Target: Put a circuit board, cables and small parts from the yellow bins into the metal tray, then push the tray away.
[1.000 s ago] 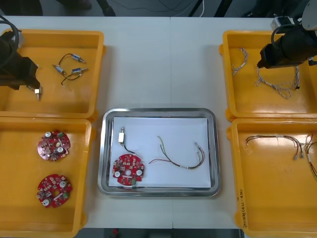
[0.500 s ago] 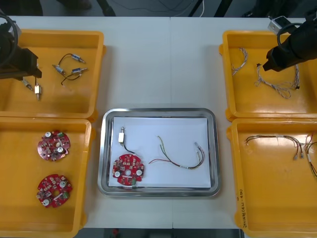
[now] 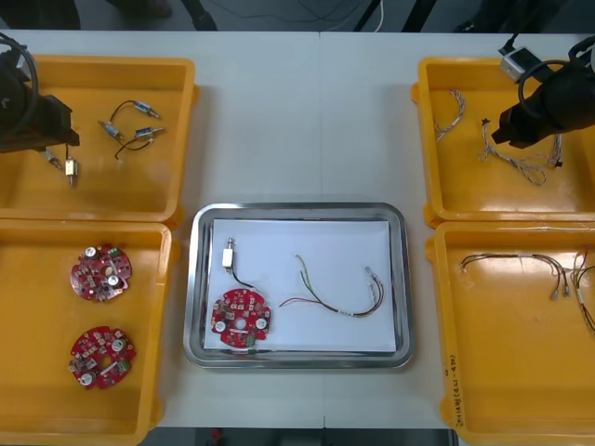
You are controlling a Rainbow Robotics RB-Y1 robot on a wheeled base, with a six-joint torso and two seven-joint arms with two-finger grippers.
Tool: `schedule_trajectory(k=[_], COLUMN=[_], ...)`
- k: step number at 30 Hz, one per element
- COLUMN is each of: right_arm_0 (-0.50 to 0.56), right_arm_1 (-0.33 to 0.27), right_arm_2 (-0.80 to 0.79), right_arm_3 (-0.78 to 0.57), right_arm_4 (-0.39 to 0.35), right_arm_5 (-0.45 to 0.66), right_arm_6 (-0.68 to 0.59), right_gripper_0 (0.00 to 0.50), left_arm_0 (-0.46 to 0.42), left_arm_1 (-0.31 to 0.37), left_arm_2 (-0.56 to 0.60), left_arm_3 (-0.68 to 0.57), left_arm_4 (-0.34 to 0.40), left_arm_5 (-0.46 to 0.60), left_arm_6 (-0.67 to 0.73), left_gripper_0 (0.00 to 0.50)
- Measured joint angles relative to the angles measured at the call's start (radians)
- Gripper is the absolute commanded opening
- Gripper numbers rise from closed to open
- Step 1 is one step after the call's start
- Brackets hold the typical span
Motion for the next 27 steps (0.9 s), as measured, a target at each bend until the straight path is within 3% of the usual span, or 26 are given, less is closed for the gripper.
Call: schedule_trajectory(k=[14, 27], right_arm_0=[0.099, 0.108], right_arm_1=[-0.006, -0.006], right_arm_2=[0.026, 0.031], right_arm_3=[0.000, 0.002], right_arm_4=[-0.054, -0.062], right_arm_5=[-0.080, -0.162], right_arm_6=[0.065, 0.065], right_gripper_0=[0.500, 0.500], left_arm_0=[0.000, -0.001], left_arm_1=[0.000, 0.000], left_arm_2=[-0.074, -0.097], left_arm_3=[0.089, 0.152], left_arm_4=[0.001, 0.009], left_arm_5=[-0.120, -0.188], left_arm_6=[-0.075, -0.075], left_gripper_0=[0.500, 0.500])
